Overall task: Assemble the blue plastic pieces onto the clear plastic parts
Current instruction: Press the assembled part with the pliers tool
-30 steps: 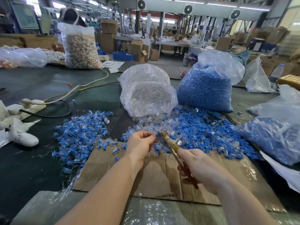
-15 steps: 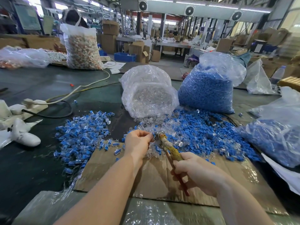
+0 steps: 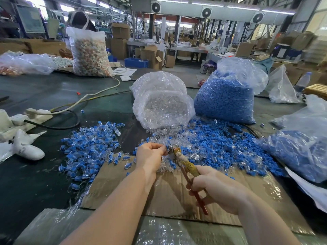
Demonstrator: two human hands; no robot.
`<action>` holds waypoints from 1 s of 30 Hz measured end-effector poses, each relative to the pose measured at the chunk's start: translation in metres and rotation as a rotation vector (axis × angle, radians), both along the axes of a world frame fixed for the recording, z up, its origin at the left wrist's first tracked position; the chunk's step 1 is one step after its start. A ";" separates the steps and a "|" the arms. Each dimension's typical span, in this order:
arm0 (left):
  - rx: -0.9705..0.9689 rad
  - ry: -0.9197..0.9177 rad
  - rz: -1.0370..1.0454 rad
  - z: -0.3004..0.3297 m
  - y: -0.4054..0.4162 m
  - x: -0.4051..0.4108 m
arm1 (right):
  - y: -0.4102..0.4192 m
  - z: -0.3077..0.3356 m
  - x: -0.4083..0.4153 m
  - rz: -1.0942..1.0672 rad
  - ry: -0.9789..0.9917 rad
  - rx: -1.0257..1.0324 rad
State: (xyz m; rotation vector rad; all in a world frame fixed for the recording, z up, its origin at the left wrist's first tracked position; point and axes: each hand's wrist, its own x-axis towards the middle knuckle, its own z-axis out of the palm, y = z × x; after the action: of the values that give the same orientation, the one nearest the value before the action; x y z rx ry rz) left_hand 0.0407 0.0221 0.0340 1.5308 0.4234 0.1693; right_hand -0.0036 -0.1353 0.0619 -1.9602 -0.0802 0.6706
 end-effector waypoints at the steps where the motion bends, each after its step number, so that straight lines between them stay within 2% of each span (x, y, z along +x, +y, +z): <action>1: 0.009 0.006 -0.011 0.000 0.000 0.000 | 0.000 0.000 0.000 0.009 -0.002 -0.004; 8: 0.009 0.056 -0.041 -0.002 -0.001 -0.001 | 0.002 -0.005 -0.001 0.012 -0.021 -0.006; 15: -0.013 0.061 -0.041 -0.004 -0.001 -0.001 | 0.003 -0.009 -0.001 -0.043 -0.122 -0.055; 21: 0.044 0.001 -0.012 -0.008 0.001 0.001 | 0.000 -0.015 -0.003 -0.141 -0.019 0.172; 25: 0.277 -0.065 0.073 -0.011 0.019 0.005 | -0.005 -0.024 0.002 -0.277 -0.294 0.032; 27: 0.494 -0.051 0.137 -0.014 0.037 0.006 | -0.015 -0.031 0.008 -0.374 -0.411 -0.057; 30: 0.894 -0.024 0.237 -0.023 0.068 0.003 | -0.037 -0.042 0.022 -0.496 -0.518 -0.345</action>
State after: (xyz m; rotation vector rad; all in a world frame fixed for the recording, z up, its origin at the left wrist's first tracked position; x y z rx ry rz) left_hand 0.0437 0.0901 0.0115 2.3439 0.5453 0.6238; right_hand 0.0188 -0.1727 0.0200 -2.3217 0.2139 -0.1674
